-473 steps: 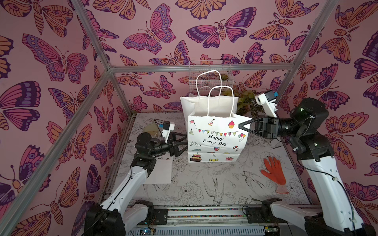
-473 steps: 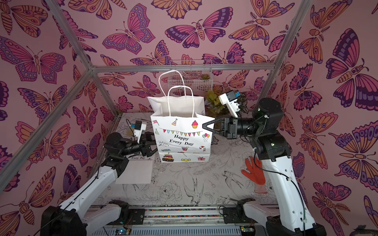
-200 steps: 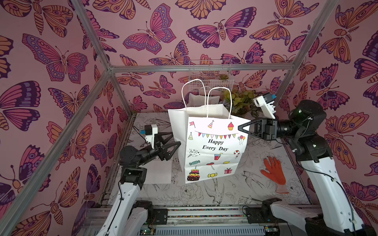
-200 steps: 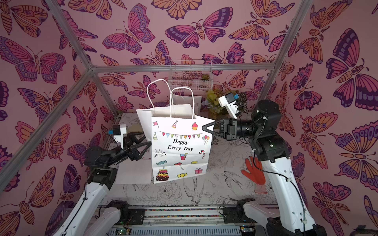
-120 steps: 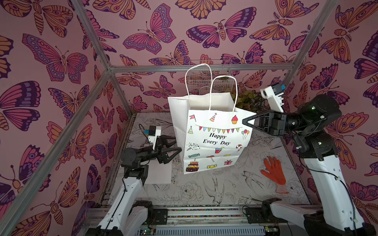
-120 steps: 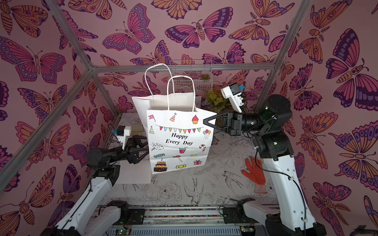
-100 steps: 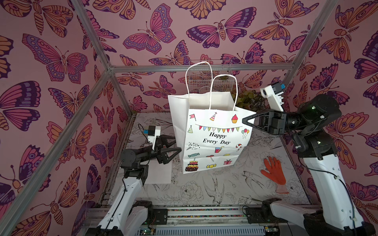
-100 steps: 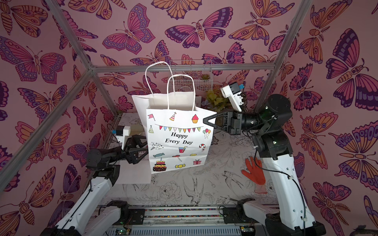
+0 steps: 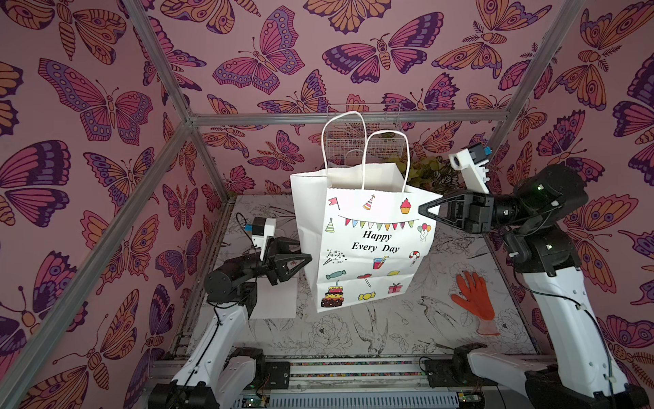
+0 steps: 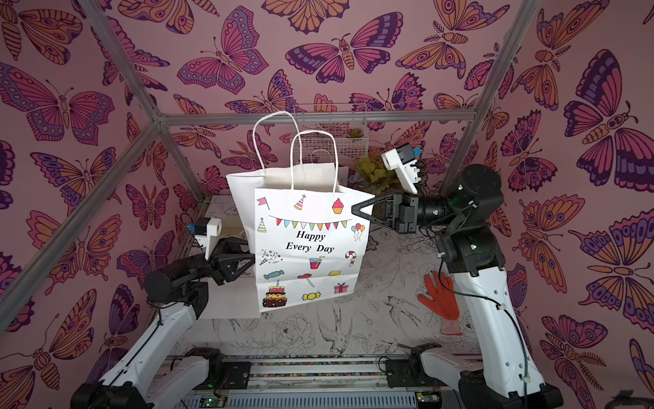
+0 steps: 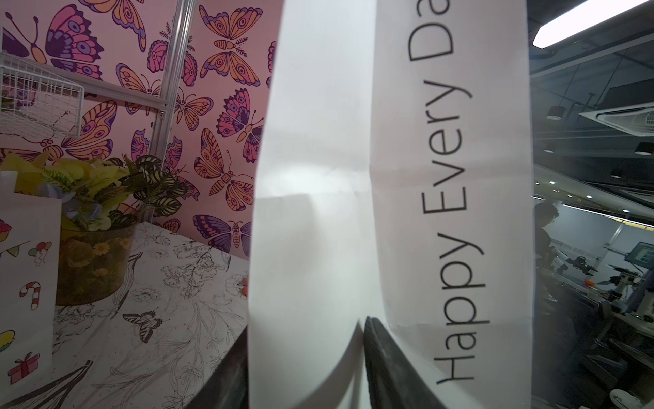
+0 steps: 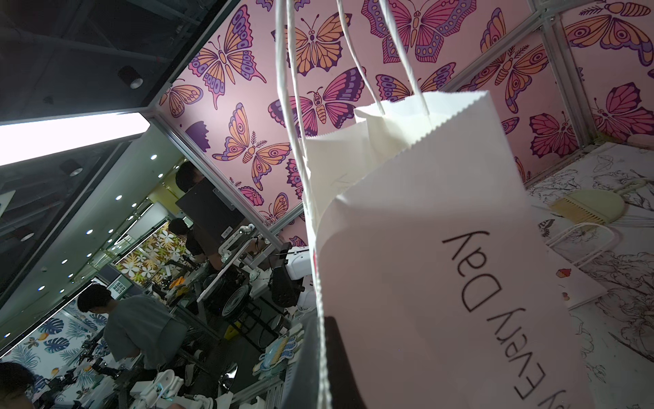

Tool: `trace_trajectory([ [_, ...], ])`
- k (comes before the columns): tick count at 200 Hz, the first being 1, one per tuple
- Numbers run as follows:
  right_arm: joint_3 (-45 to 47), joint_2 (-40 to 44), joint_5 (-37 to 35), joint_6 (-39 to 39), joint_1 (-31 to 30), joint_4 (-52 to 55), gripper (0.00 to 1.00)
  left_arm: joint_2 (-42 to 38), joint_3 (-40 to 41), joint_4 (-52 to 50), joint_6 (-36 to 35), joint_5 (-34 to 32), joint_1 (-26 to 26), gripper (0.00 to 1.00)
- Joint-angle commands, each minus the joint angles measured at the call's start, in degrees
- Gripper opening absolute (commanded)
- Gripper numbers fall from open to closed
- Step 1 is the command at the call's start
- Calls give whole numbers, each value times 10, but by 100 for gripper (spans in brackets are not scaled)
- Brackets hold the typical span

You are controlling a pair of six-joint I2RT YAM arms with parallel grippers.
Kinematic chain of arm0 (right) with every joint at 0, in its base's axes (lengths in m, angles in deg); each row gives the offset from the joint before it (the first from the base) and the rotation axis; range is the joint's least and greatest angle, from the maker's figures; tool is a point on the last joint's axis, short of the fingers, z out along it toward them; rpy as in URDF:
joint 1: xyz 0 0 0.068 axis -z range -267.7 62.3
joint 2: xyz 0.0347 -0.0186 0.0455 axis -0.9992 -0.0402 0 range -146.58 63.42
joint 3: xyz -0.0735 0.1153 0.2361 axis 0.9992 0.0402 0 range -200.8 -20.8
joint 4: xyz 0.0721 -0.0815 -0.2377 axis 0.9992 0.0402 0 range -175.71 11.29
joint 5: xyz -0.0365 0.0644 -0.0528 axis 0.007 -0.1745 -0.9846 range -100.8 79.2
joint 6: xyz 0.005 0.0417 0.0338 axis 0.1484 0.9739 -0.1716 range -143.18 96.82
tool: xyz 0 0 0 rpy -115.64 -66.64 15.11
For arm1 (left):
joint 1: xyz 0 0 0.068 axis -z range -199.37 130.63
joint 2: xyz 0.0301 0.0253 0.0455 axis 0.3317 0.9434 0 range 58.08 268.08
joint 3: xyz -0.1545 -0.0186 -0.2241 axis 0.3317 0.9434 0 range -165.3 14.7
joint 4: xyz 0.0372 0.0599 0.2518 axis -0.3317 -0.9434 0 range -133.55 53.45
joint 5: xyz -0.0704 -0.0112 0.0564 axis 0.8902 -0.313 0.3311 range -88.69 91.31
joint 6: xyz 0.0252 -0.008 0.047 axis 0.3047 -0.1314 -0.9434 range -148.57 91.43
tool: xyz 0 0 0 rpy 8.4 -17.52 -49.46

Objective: Put away the paper bag
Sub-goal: Press the paper bag.

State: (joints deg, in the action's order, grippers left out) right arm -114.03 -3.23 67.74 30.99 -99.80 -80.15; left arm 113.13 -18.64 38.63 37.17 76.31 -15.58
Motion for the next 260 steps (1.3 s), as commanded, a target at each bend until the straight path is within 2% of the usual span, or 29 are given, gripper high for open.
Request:
trace_trajectory([
  [1, -20, -5, 5, 0, 10, -9, 0, -11, 2, 31, 11, 20, 4, 47],
  [23, -23, -7, 3, -10, 13, 4, 0, -13, -1, 25, 10, 10, 4, 47],
  [48, -9, -5, -3, -74, 11, 82, 0, -11, -15, 16, 10, -49, 4, 64],
  [78, 51, 2, -10, -100, 9, 97, 0, 2, -29, 32, 31, -109, 12, 76],
  [113, 63, -6, -44, -196, -4, 202, 0, 8, -45, 34, 37, -122, 34, 78],
  [144, 64, -11, -87, -222, -22, 216, 0, 22, -49, 34, 37, -117, 47, 77],
  [176, 56, -9, -151, -240, -43, 219, 0, 28, -57, 34, 37, -110, 64, 79],
  [195, 37, -13, -204, -287, -72, 265, 0, 27, -63, 34, 40, -109, 71, 87],
  [217, 3, -29, -298, -367, -123, 357, 0, 20, -69, 32, 46, -113, 76, 98],
  [238, -28, -51, -385, -416, -167, 419, 0, 12, -72, 25, 45, -116, 77, 99],
  [260, -38, -60, -439, -432, -187, 441, 0, 1, -73, 10, 37, -117, 78, 99],
])
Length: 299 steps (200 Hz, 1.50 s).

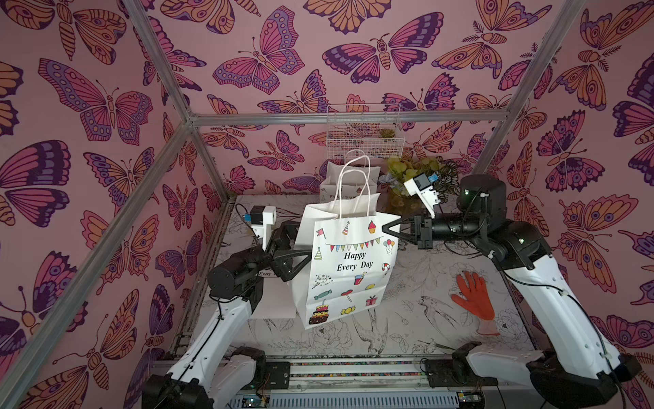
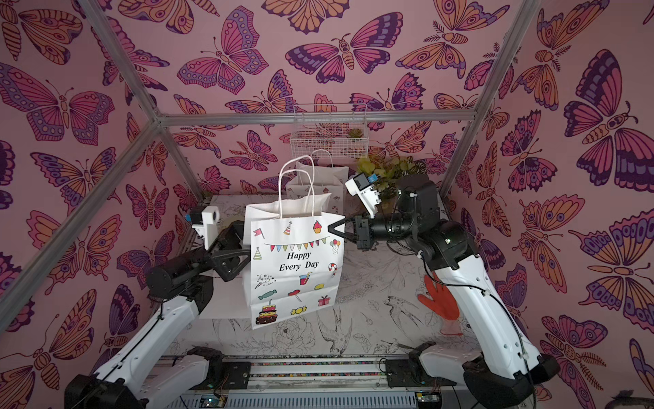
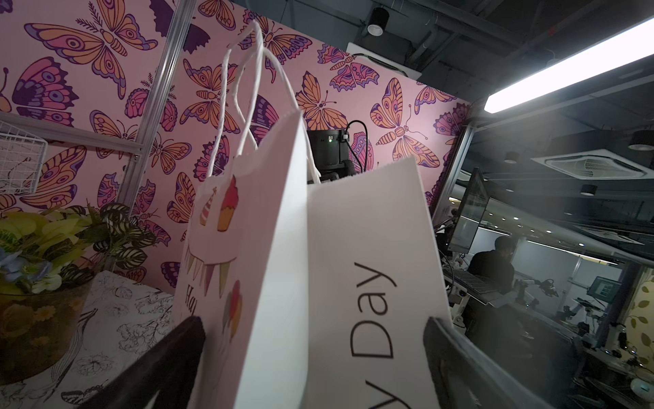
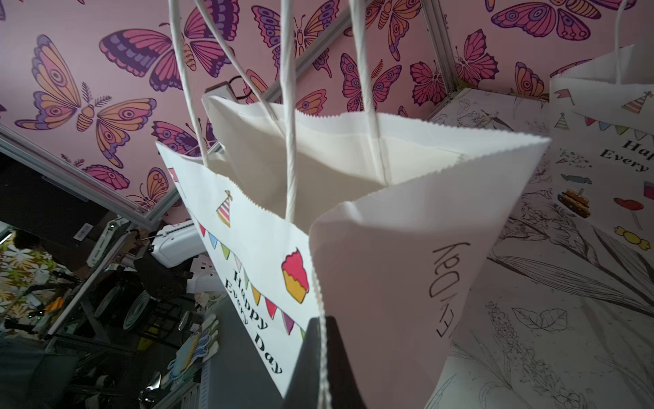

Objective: Put away the paper bag
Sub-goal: Press the paper bag.

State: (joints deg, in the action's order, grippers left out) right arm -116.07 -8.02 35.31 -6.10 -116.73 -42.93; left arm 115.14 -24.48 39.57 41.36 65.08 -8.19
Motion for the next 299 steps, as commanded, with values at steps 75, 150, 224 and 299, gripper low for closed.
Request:
trace_trajectory([
  [75, 2, 3, -157, -29, -19, 33, 0, -87, -28, -158, -105, 0, 11, 100],
  [150, 23, 28, -45, 14, -19, -42, 0, -73, -39, -261, -206, 2, 54, 97],
  [224, -20, 51, 35, -34, -19, 47, 0, -217, -79, -734, -502, -191, 35, 100],
  [299, -39, 65, 110, -69, -15, 88, 0, -226, -28, -607, -418, -91, -44, 100],
])
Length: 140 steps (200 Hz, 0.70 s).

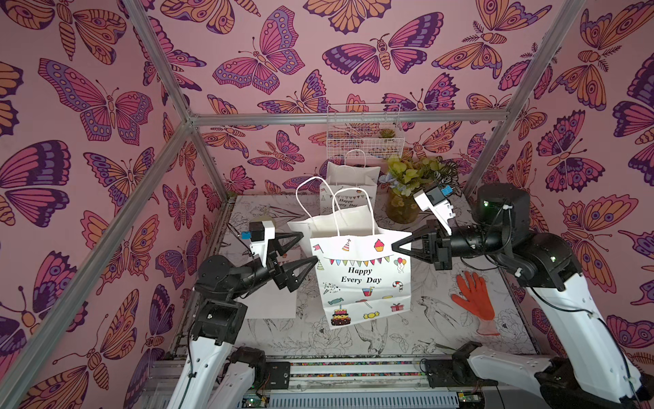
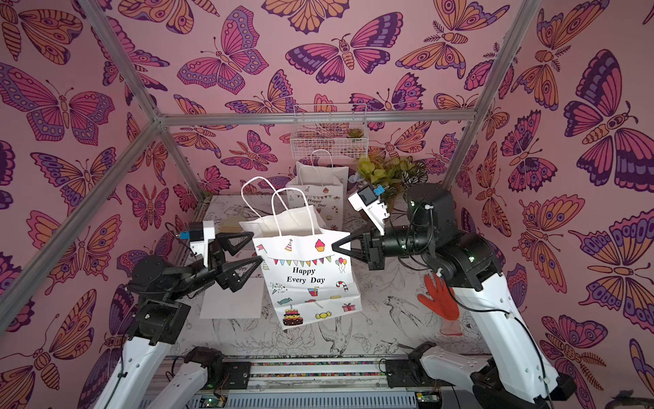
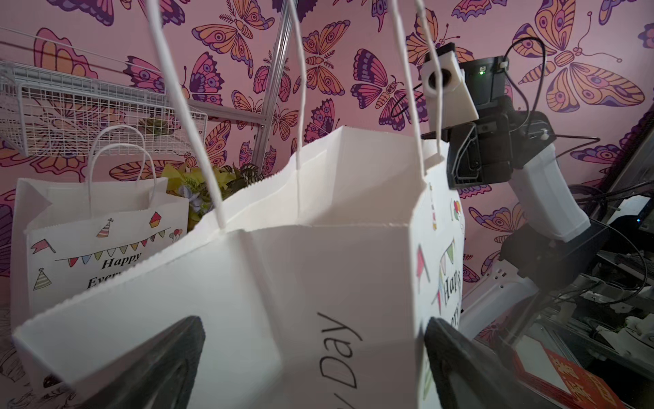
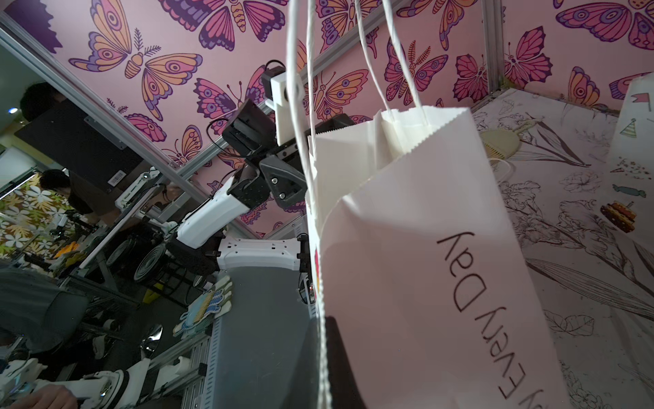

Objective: Put away the paper bag
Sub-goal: Press the paper bag.

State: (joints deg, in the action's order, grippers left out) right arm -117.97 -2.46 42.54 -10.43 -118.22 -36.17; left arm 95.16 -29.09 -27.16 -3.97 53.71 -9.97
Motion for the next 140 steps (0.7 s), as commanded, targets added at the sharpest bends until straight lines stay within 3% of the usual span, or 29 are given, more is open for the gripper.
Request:
trace_trajectory([
  [1, -20, 9, 38, -26, 0, 21, 0, -28, 19, 61, 37, 22, -28, 100],
  [49, -20, 10, 59, -30, 13, 32, 0, -50, 34, 61, 52, 2, -73, 100],
  [119, -21, 5, 64, -27, 13, 28, 0, 38, 66, 414, 292, 121, -83, 100],
  [140, -28, 2, 57, -25, 13, 29, 0, 48, 63, 441, 315, 135, -83, 91],
])
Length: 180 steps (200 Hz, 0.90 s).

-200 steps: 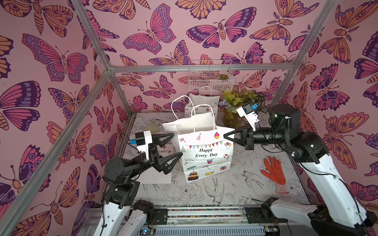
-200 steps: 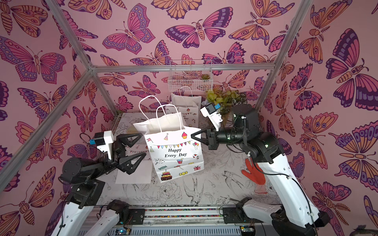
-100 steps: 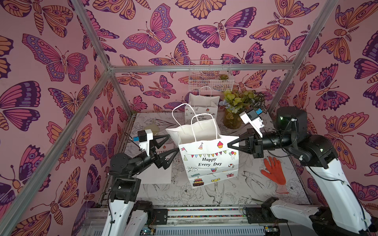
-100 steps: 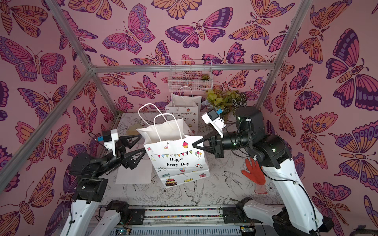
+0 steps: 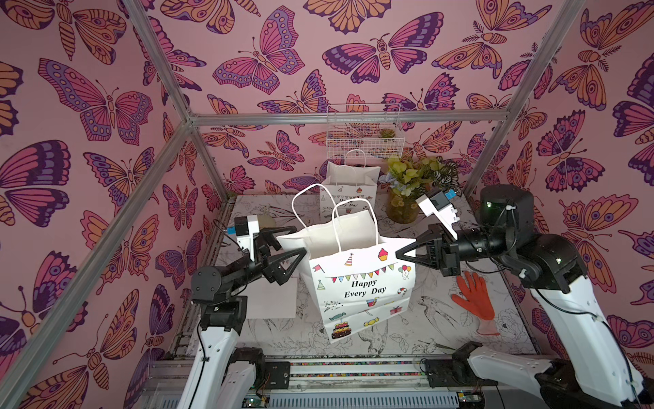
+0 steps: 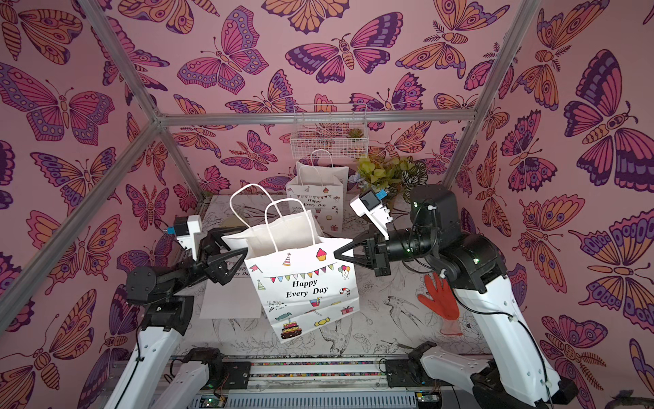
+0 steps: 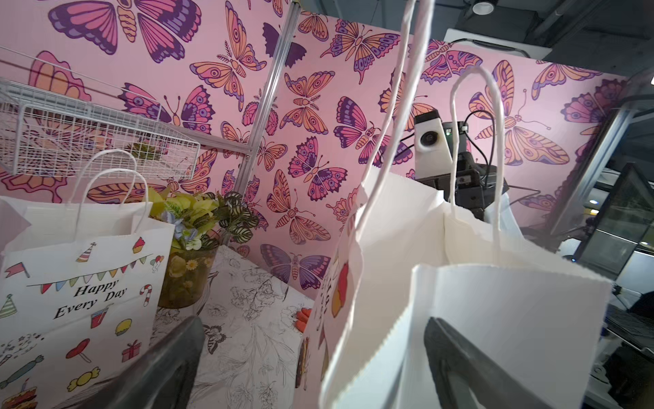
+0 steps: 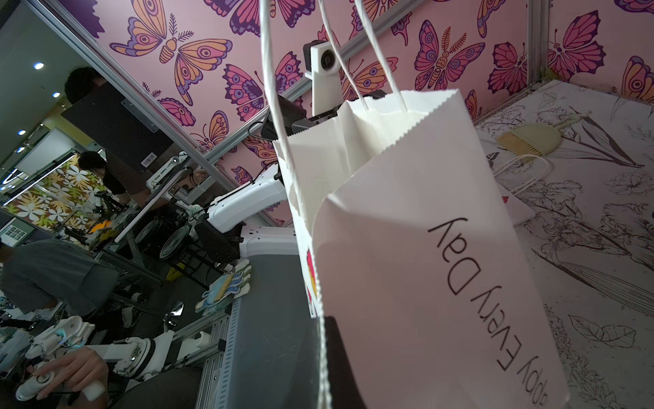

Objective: Put away the paper bag
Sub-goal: Press the paper bag.

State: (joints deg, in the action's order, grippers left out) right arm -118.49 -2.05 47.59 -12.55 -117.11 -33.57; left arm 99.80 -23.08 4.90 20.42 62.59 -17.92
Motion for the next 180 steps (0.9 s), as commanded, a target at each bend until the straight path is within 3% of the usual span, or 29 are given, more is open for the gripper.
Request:
trace_trajectory([
  [1, -23, -2, 6, -4, 2, 3, 0, 2, 2, 120, 72, 47, -3, 90],
  [17, -29, -4, -2, -2, 2, 2, 0, 2, 1, 112, 69, 51, -4, 74],
  [41, -35, -5, -17, 2, 2, -3, 0, 5, 1, 102, 63, 50, -3, 42],
  [52, -37, -7, -25, 8, 2, -8, 0, 5, 1, 101, 64, 49, -3, 35],
  [78, -41, -19, -49, 10, 3, 0, 0, 4, -4, 102, 69, 51, -1, 31],
  [94, -37, -28, -53, 15, 1, -1, 0, 6, -8, 102, 75, 51, 1, 14],
  [104, -32, -33, -56, 20, -1, -7, 0, 8, -11, 102, 78, 50, 4, 11],
  [116, -29, -37, -69, 20, -7, -8, 0, 11, -15, 106, 83, 51, 10, 20],
  [129, -27, -40, -86, 17, -12, -9, 0, 14, -19, 113, 87, 55, 18, 59],
  [135, -26, -40, -91, 18, -13, -10, 0, 15, -19, 119, 90, 56, 23, 70],
  [156, -23, -43, -110, 17, -16, -12, 0, 20, -23, 140, 102, 65, 39, 81],
  [180, -23, -46, -128, 19, -16, -14, 0, 34, -28, 170, 117, 80, 65, 85],
])
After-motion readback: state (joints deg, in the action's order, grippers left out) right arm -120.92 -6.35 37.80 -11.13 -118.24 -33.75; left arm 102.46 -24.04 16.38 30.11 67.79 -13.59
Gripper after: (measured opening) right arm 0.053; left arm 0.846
